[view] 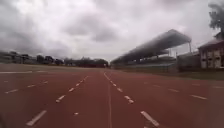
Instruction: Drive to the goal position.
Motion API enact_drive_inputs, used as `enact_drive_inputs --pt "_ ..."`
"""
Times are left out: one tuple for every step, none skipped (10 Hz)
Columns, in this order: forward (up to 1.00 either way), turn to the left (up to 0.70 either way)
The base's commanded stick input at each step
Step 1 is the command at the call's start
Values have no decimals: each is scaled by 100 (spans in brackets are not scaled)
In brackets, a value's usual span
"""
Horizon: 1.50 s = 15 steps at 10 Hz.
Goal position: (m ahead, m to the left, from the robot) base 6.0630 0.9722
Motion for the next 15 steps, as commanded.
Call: enact_drive_inputs --pt "70 0" --pt "70 0" --pt "70 0" --pt "70 0" --pt "70 0" --pt "70 0" --pt "70 0" --pt "70 0" --pt "70 0" --pt "70 0" --pt "70 0" --pt "70 0" --pt "70 0" --pt "70 0" --pt "70 0"
